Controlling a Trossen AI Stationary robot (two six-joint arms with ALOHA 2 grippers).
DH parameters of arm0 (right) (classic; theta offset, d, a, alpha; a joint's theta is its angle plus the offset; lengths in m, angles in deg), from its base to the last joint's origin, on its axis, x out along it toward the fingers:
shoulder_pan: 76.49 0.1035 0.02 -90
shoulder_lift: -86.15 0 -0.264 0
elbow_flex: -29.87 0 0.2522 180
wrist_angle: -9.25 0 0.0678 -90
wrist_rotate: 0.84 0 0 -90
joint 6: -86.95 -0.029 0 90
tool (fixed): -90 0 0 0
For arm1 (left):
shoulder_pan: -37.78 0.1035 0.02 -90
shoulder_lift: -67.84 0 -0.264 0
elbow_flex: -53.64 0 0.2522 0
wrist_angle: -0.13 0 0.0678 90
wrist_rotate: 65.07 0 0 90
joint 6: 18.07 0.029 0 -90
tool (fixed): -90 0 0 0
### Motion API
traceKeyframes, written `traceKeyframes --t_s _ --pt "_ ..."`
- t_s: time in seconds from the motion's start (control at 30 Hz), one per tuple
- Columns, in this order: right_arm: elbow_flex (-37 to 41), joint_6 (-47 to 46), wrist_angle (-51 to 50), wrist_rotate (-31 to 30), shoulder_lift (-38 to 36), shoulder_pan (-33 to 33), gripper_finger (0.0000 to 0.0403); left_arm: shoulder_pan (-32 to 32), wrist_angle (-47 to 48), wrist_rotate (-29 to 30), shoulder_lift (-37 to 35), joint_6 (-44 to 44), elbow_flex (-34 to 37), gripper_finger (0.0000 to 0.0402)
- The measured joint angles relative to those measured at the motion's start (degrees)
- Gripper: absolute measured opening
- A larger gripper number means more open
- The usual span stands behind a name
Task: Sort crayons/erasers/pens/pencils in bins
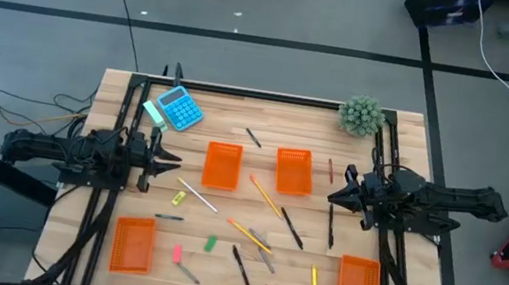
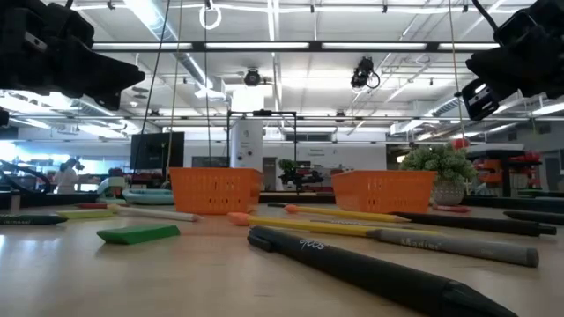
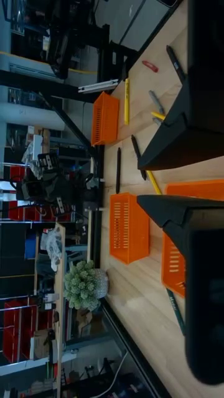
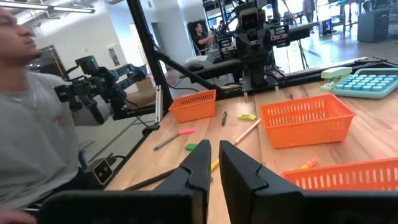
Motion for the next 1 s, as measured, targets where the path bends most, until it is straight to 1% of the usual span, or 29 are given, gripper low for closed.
traceKeyframes --t_s 0.27,0.33,0.4,0.63,0.67,0.7,0.8,0.87,0.93,1.0 --pt "0.0 0.0 -0.1 0.1 0.0 0.0 0.0039 0.0 0.0 0.0 0.0 0.0 0.0 0.009" --pt "-0.2 -0.3 -0.4 2.7 0.0 0.0 0.0039 0.0 0.0 0.0 0.0 0.0 0.0 0.0088" --pt "-0.8 -0.5 -0.5 3.9 0.0 0.0 0.0039 0.0 0.0 0.0 0.0 0.0 0.0 0.0085" --pt "-0.9 -0.3 -0.5 3.5 0.1 0.0 0.0039 0.0 0.0 0.0 0.0 0.0 0.0 0.0087" --pt "-0.9 -0.2 -0.6 3.5 0.1 0.0 0.0039 0.0 -0.1 0.0 0.0 1.3 0.0 0.0088" --pt "-0.9 -0.1 -0.9 3.5 0.1 0.0 0.0039 0.0 -0.3 0.1 0.0 4.7 0.0 0.0089" --pt "-0.9 2.1 -2.3 3.4 0.2 0.0 0.0039 0.2 -0.9 0.3 0.0 18.0 0.0 0.0091" --pt "-0.9 2.7 -2.3 3.4 0.3 0.0 0.0039 0.2 -0.8 0.3 0.0 25.2 0.0 0.0091" --pt "-0.9 2.4 -2.3 3.4 0.3 0.0 0.0039 0.2 -0.8 0.3 0.0 29.8 0.0 0.009" --pt "-0.9 1.8 -2.3 3.4 0.3 0.0 0.0039 0.1 -0.8 0.3 0.0 31.6 0.0 0.0088"
